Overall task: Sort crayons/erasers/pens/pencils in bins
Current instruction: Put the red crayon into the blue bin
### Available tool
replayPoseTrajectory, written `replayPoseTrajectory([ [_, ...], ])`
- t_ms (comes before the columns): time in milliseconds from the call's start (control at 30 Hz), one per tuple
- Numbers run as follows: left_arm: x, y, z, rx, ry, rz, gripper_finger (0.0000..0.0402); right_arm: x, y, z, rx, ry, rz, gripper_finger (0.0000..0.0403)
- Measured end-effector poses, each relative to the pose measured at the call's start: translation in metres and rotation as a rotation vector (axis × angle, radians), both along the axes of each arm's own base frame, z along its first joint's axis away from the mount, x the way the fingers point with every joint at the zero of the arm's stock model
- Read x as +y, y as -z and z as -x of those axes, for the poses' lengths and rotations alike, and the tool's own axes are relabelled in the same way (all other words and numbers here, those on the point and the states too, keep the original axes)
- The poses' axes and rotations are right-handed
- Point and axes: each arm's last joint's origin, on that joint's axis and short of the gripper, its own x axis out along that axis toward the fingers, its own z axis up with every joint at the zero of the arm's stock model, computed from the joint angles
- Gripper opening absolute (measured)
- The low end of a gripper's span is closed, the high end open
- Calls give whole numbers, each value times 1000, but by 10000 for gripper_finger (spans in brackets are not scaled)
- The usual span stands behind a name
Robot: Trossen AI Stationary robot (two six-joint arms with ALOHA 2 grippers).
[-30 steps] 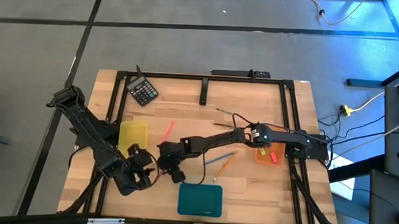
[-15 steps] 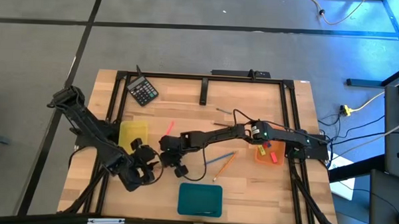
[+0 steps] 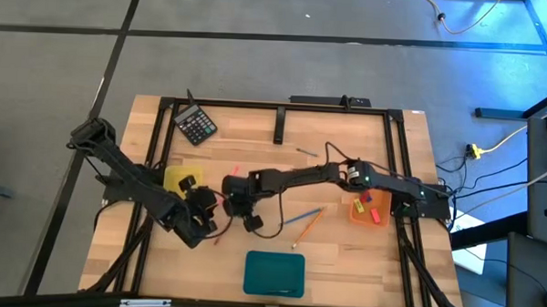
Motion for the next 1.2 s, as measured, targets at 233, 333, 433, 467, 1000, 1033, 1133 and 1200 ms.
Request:
replayPoseTrajectory([
  [233, 14, 1, 3, 98, -43, -58, 156, -10, -32, 7, -5, -13, -74, 9],
  [333, 19, 1, 4, 128, -62, -76, 156, -5, -28, 3, -41, -85, -167, 27],
  [433, 21, 1, 4, 140, -69, -74, 156, 8, -18, 3, -67, -148, -163, 54],
  [467, 21, 1, 4, 139, -69, -72, 156, 13, -12, 3, -84, -176, -153, 64],
  [1000, 14, 1, 6, 96, -87, -30, 156, 51, 19, 14, -91, -412, -63, 137],
  [1033, 13, 1, 6, 92, -84, -27, 156, 51, 19, 14, -90, -411, -64, 134],
  [1133, 12, 1, 5, 79, -82, -18, 156, 51, 19, 14, -88, -409, -62, 123],
  [1200, 11, 1, 6, 71, -90, -11, 156, 50, 18, 13, -90, -403, -54, 116],
])
